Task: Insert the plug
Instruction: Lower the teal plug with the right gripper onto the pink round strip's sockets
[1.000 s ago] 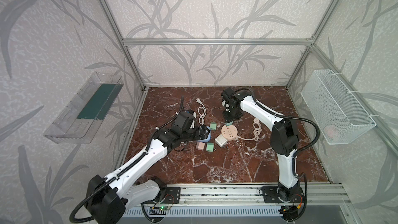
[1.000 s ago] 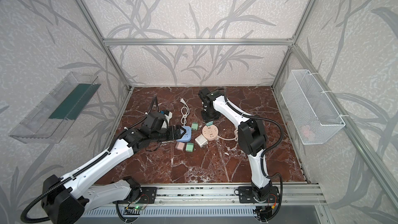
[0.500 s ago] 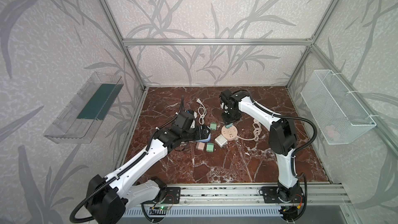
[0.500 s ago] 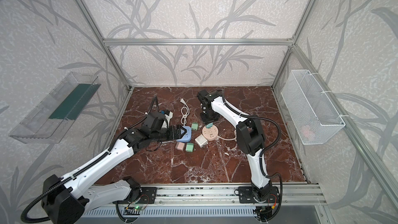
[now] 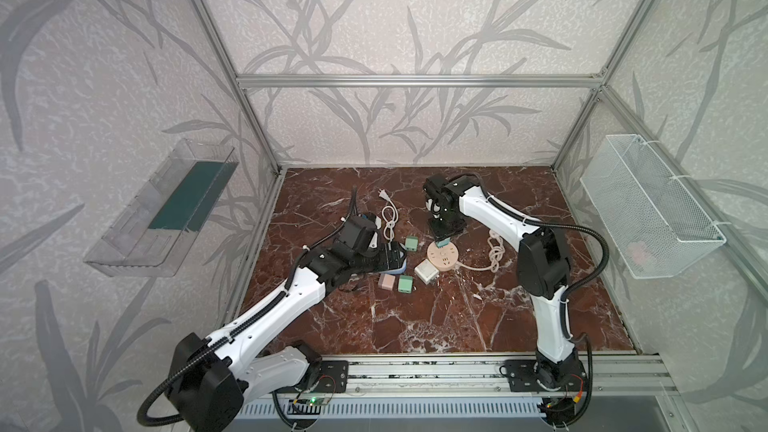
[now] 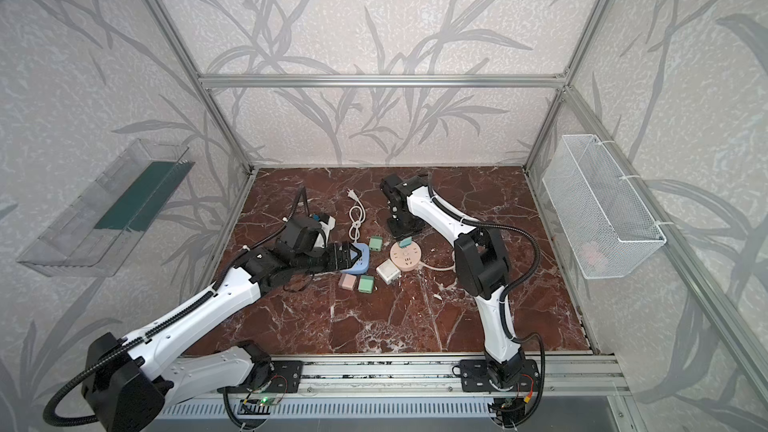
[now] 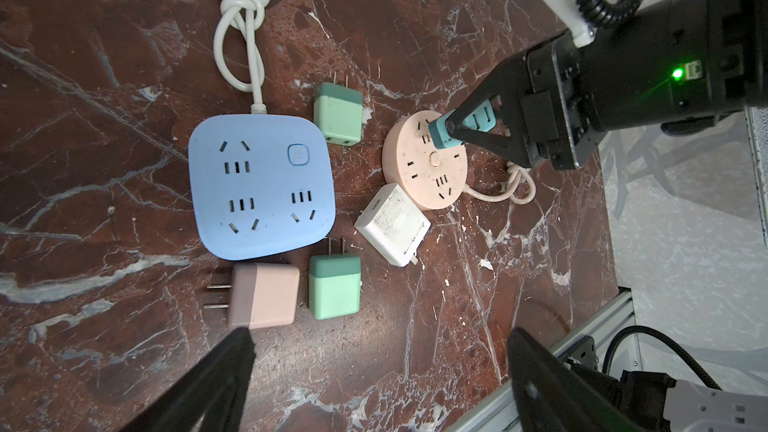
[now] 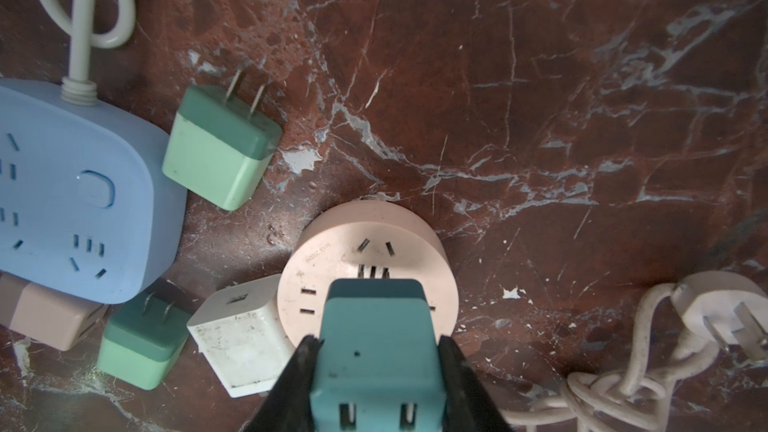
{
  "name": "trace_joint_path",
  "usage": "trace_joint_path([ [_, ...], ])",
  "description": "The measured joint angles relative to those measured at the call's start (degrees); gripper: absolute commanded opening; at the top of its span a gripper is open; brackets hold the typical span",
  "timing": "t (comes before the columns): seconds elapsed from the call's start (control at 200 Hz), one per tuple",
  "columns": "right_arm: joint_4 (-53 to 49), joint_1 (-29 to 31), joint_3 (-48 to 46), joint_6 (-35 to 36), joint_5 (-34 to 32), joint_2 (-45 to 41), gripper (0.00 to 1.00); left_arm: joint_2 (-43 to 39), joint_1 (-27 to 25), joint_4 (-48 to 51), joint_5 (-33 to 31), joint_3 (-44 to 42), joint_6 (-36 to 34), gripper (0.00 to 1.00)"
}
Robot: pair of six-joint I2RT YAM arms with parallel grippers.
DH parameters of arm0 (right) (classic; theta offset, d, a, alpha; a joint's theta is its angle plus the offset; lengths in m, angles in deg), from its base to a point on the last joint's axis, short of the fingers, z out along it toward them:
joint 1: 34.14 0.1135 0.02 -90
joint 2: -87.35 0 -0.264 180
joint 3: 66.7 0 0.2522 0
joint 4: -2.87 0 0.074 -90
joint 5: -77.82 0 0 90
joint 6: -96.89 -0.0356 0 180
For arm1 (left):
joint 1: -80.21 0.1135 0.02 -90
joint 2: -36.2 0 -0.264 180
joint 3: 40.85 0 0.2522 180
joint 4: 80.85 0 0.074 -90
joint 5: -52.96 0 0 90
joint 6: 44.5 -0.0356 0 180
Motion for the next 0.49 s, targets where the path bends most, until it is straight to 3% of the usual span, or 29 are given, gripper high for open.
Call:
trace_joint_path([
  [0.495, 0.0, 0.4, -0.7, -0.5, -0.8, 0.2, 0.00, 0.0, 0.0, -0.6, 0.0, -1.4, 0.0, 0.93],
])
